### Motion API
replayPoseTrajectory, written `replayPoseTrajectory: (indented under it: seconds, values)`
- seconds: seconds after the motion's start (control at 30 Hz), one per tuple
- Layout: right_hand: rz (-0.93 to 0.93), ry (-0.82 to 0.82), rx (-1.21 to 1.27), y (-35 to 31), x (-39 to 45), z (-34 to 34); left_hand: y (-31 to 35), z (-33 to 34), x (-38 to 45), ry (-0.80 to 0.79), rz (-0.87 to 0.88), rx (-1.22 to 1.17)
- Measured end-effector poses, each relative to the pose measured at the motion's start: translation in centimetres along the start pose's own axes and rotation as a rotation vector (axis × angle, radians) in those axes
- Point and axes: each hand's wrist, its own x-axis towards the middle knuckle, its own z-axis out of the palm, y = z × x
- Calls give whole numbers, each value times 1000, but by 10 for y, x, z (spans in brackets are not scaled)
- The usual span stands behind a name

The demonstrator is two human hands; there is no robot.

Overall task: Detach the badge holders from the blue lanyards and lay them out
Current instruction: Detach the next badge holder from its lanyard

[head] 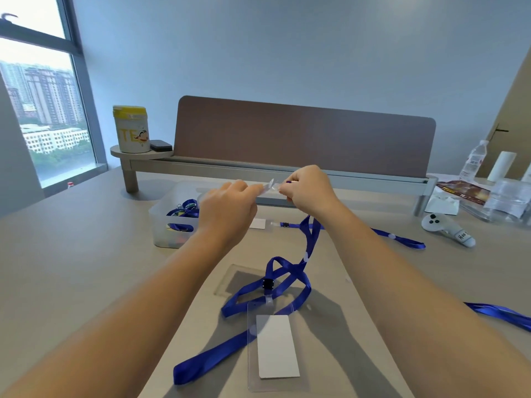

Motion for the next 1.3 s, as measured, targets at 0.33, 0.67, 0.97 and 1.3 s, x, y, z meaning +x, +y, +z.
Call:
replayPoseTrajectory:
  seconds: [0.33, 0.67, 0.97, 1.3]
  values:
    - [-440, 247, -600, 0, 3, -12, 12, -8, 17, -42, -152, -183]
    - [-401, 227, -475, -5, 16, -17, 10, -18, 32, 32, -137, -131]
    - [-441, 153, -642, -3, 23, -18, 14, -11, 47, -127, -207, -86]
    - [7, -117, -94, 17, 37, -25, 8, -1, 49, -157, -129, 82]
